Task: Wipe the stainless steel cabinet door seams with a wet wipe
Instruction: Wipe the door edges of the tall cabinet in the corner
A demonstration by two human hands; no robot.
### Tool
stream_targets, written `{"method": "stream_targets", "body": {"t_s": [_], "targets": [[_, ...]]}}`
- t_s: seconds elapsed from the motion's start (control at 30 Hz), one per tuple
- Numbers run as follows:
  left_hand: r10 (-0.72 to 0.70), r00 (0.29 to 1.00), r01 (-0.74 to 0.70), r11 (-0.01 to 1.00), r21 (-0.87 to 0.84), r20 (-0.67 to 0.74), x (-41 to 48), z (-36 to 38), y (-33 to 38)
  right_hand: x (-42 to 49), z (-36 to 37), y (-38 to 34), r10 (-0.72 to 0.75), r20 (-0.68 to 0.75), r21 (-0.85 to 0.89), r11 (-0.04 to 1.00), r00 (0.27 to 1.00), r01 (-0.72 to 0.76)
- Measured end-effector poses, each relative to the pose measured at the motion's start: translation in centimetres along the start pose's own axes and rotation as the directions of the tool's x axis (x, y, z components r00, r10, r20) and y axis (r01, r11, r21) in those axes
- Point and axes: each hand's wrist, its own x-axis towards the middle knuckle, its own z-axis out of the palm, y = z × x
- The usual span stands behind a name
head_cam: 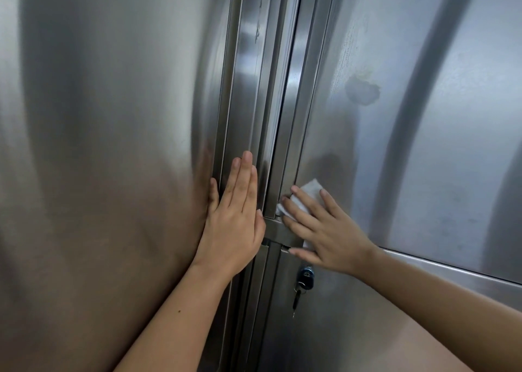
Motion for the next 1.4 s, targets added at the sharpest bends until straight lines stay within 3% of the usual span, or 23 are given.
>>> {"method": "stream_targets", "body": {"t_s": [0.07,0.23,0.47,0.7,0.9,1.17,1.4], "targets": [[-0.002,1.000,0.002,1.000,-0.003,0.003,0.0,0.0,0.1,0.7,-0.1,1.6,-0.013,-0.037,-0.023,1.000,0.999,0.013],[0.001,1.000,-0.001,1.000,0.002,-0.001,0.1,-0.2,0.2,2.5,-0.7,4.5,0.112,-0.098,0.018,0.994,0.989,-0.110],[-0.003,1.000,0.003,1.000,0.000,0.021,0.0,-0.3,0.2,1.3,-0.7,3.5,0.019,-0.096,0.014,1.000,0.995,-0.018],[0.002,1.000,-0.002,1.000,0.007,0.021,0.0,-0.2,0.1,2.6,-1.2,5.2,0.135,-0.103,0.030,0.991,0.986,-0.133],[-0.003,0.999,0.003,1.000,0.001,0.041,-0.1,-0.3,0.1,-0.3,-0.2,0.4,-0.033,-0.016,0.046,0.998,0.999,0.034],[-0.023,0.998,0.027,0.996,0.085,-0.052,0.2,0.4,0.6,3.2,-1.6,5.8,0.048,-0.116,0.045,0.998,0.992,-0.043],[-0.026,0.990,0.044,0.991,0.125,-0.138,3.4,0.4,1.4,2.6,-1.4,6.4,-0.107,-0.132,0.053,0.992,0.985,0.115]]}}
